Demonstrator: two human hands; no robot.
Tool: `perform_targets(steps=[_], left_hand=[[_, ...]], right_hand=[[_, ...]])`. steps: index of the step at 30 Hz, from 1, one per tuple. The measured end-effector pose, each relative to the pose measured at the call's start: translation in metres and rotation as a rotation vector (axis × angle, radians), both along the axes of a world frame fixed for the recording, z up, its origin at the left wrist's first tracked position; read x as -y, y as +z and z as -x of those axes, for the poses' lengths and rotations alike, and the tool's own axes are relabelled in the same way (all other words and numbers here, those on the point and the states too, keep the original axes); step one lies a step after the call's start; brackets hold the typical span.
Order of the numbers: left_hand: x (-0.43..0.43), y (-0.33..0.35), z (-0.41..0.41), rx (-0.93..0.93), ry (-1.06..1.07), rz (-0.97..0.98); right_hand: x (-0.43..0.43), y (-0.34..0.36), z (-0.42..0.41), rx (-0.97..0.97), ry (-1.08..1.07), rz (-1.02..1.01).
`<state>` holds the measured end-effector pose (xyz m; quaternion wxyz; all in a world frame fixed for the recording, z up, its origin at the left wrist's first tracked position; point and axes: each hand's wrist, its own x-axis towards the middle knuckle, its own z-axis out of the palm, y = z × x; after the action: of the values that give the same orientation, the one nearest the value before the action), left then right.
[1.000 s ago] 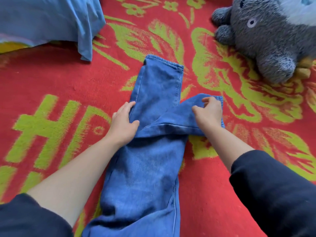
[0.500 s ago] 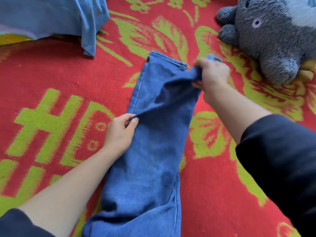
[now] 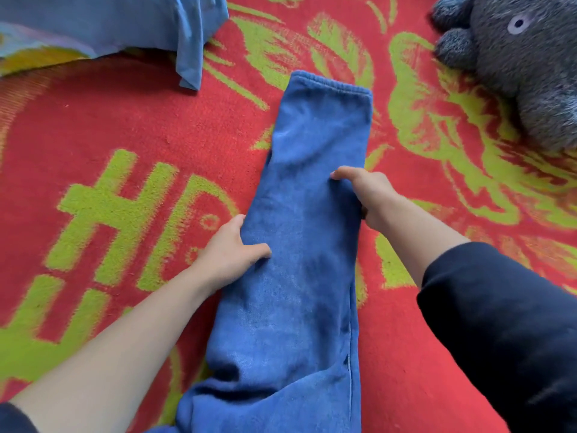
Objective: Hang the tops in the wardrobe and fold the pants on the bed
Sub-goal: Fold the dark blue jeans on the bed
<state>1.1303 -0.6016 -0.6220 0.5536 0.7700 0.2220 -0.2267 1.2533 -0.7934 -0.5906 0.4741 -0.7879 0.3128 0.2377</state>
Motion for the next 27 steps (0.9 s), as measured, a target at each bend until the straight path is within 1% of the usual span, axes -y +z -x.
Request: perform_targets(steps=[1,2,3,4,5,6,7,8,9,11,12,13,14,15,17,18,19,20,21,22,23,24,25,27], left_hand=[[-0.002,0.003,-0.001,-0.045,-0.012,0.070],[-0.003,0.007,-0.003,-0.079,-0.026,0.136],[-0.004,0.012,-0.006,-0.091,-0.055,0.147],[-0.005,0.016,-0.012,-0.070,-0.104,0.086],[-0.004,0.022,-0.021,-0.026,-0.147,-0.043],[-0.002,0.029,-0.033,0.037,-0.153,-0.202],[0.001,0.037,-0.046,0.121,-0.104,-0.338],[0.005,0.046,-0.061,0.217,-0.027,-0.420],[0.007,0.055,-0.077,0.317,0.065,-0.450],[0.009,0.072,-0.108,0.502,0.221,-0.409],[0.009,0.077,-0.118,0.561,0.251,-0.348],[0.010,0.078,-0.122,0.595,0.231,-0.277],[0.012,0.076,-0.120,0.608,0.157,-0.234],[0.014,0.068,-0.110,0.609,0.044,-0.252],[0.017,0.043,-0.075,0.551,-0.224,-0.425],[0.016,0.027,-0.053,0.487,-0.364,-0.530],[0.015,0.012,-0.031,0.402,-0.491,-0.642],[0.015,-0.003,-0.012,0.332,-0.579,-0.743],[0.017,-0.016,0.005,0.303,-0.625,-0.820],[0.019,-0.025,0.017,0.311,-0.629,-0.862],[0.022,-0.029,0.023,0.339,-0.599,-0.872],[0.025,-0.030,0.028,0.361,-0.565,-0.865],[0.026,-0.030,0.031,0.371,-0.552,-0.855],[0.025,-0.030,0.042,0.372,-0.573,-0.874]], right_hand=[[-0.002,0.006,-0.006,0.014,0.068,0.049],[-0.002,0.014,-0.014,0.029,0.189,0.143],[-0.001,0.023,-0.023,0.030,0.317,0.242],[0.000,0.033,-0.032,0.026,0.409,0.314],[0.001,0.044,-0.042,0.030,0.453,0.325],[0.002,0.055,-0.053,0.052,0.444,0.283],[0.002,0.067,-0.064,0.105,0.368,0.203],[0.000,0.079,-0.075,0.202,0.249,0.117],[-0.003,0.090,-0.087,0.325,0.127,0.044],[-0.005,0.104,-0.105,0.542,-0.034,-0.054],[-0.005,0.106,-0.110,0.605,-0.067,-0.110],[-0.004,0.103,-0.111,0.631,-0.050,-0.155],[-0.001,0.095,-0.108,0.635,-0.001,-0.149],[0.003,0.084,-0.100,0.613,0.050,-0.090],[0.011,0.051,-0.079,0.506,0.151,0.095],[0.013,0.033,-0.065,0.442,0.229,0.175],[0.012,0.016,-0.049,0.391,0.320,0.208],[0.010,-0.002,-0.031,0.349,0.418,0.191],[0.007,-0.018,-0.011,0.311,0.508,0.192],[0.003,-0.032,0.011,0.290,0.586,0.260],[0.000,-0.041,0.032,0.297,0.644,0.370],[-0.001,-0.049,0.050,0.326,0.684,0.464],[-0.001,-0.053,0.065,0.354,0.712,0.515],[0.000,-0.055,0.084,0.365,0.735,0.530]])
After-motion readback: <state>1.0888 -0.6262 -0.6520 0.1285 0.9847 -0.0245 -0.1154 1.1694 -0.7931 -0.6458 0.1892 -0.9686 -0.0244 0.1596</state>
